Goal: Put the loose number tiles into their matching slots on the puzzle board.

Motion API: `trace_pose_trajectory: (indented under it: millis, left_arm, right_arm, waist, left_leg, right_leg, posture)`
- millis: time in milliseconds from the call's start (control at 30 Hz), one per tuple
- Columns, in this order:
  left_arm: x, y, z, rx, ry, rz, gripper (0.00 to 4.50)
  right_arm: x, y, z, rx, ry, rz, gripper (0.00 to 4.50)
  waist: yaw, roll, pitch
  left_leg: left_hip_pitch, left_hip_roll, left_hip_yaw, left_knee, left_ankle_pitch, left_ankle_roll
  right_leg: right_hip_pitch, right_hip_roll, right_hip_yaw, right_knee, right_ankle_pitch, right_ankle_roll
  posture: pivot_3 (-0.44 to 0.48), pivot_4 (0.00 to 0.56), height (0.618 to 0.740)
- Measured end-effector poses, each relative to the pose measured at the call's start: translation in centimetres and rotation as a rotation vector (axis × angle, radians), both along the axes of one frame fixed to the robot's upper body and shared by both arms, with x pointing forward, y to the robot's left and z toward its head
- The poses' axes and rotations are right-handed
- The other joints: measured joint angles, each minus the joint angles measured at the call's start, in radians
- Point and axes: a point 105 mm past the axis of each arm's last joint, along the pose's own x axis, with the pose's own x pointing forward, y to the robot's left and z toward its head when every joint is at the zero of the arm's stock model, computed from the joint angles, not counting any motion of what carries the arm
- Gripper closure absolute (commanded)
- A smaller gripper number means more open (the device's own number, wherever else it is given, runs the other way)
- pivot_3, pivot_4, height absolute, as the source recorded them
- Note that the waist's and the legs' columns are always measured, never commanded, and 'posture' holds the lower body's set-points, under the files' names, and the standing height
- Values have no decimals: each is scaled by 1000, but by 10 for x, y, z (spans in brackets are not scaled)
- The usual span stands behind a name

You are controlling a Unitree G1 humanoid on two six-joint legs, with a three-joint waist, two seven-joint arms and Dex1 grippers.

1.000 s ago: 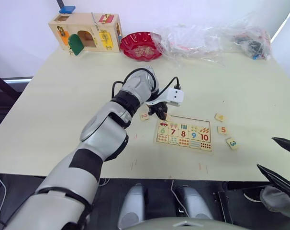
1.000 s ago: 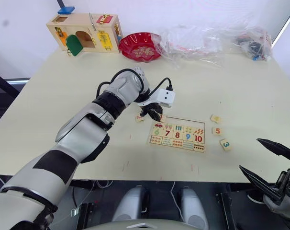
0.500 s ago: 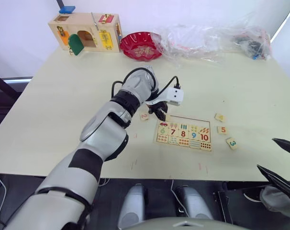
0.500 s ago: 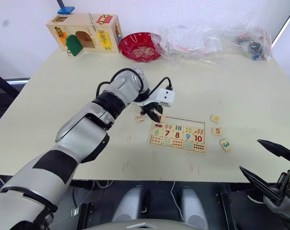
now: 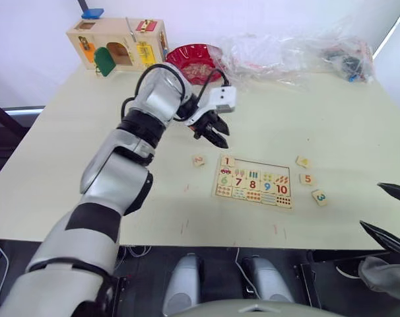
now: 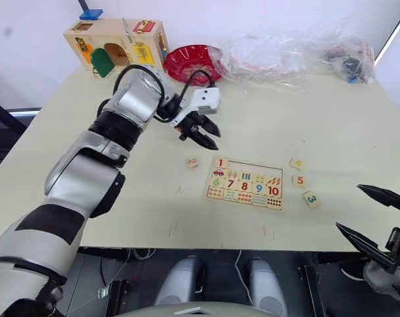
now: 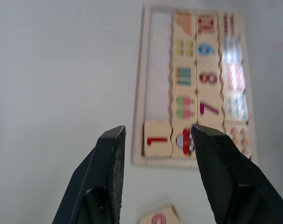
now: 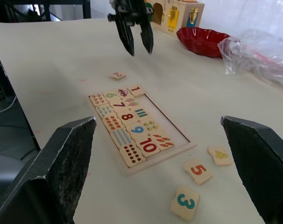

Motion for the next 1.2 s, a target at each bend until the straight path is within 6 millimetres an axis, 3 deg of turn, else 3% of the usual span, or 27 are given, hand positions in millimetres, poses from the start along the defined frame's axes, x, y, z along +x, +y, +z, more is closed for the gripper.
trace_pose_trajectory:
  millis: [300, 600, 767, 1200]
  left_arm:
    - [-2, 12, -5, -224, 85, 42, 2185]
    - [4, 9, -31, -324, 45, 70, 2185]
    - [5, 3, -46, -330, 25, 44, 4471]
    - [6, 5, -79, -262, 14, 41, 4471]
  right_arm:
    - [-5, -11, -7, 7, 41, 0, 0]
    - [0, -14, -2, -15, 28, 22, 0]
    - [2, -15, -1, -20, 23, 33, 0]
    - [3, -13, -2, -18, 30, 40, 0]
  waist:
    - [1, 0, 0]
    - [1, 0, 0]
    - [3, 0, 0]
    - [2, 0, 0]
  left_leg:
    - [0, 0, 0, 0, 0, 0]
    - [1, 0, 0, 0, 0, 0]
    - [1, -1, 0, 1, 0, 0]
    - [1, -1, 0, 0, 0, 0]
  right_leg:
    - [0, 0, 0, 0, 2, 3]
    - [0, 0, 0, 0, 3, 3]
    - [1, 0, 0, 0, 3, 3]
    - [1, 0, 0, 0, 3, 3]
  posture:
    - [0, 150, 740]
    - [0, 150, 740]
    - [0, 150, 740]
    - [0, 150, 740]
